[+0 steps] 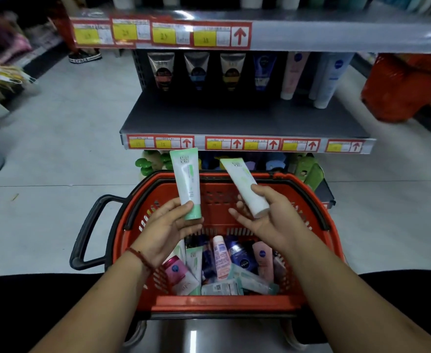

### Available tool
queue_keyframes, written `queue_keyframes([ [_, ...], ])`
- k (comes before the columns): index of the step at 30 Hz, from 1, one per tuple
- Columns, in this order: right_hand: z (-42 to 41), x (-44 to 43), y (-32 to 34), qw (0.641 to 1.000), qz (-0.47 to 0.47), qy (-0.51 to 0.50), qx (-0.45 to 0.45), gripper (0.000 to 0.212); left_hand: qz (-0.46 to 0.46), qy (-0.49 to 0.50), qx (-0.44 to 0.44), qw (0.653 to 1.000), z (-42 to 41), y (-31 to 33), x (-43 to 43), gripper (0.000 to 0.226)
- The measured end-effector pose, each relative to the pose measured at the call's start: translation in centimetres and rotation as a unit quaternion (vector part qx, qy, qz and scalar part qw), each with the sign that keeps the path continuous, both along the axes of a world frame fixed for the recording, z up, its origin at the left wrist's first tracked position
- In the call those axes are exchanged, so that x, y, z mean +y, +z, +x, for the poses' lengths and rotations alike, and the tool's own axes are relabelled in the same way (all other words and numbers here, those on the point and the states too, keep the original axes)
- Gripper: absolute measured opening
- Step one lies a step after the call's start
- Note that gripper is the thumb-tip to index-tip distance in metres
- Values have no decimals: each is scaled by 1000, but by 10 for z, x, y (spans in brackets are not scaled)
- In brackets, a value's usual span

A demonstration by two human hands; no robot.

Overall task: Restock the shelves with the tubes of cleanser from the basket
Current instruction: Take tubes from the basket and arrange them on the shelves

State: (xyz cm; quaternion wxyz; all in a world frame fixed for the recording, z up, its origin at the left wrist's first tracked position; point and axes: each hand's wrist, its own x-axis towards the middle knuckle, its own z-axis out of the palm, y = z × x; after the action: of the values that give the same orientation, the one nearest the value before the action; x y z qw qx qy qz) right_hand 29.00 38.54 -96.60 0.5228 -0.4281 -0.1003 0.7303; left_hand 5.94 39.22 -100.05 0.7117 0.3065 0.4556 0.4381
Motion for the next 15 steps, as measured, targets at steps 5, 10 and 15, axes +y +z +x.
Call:
queue_keyframes([
  [5, -6, 5, 12, 996, 45, 2, -77, 30, 33, -10, 20, 999, 12, 19, 1, 33],
  [10, 4, 14, 44, 958, 144, 17, -248, 25, 83, -25, 17, 996, 30, 52, 10, 45],
  [15, 23, 31, 95, 919, 235, -10, -315, 28, 154, -38, 4, 987, 52, 110, 27, 42],
])
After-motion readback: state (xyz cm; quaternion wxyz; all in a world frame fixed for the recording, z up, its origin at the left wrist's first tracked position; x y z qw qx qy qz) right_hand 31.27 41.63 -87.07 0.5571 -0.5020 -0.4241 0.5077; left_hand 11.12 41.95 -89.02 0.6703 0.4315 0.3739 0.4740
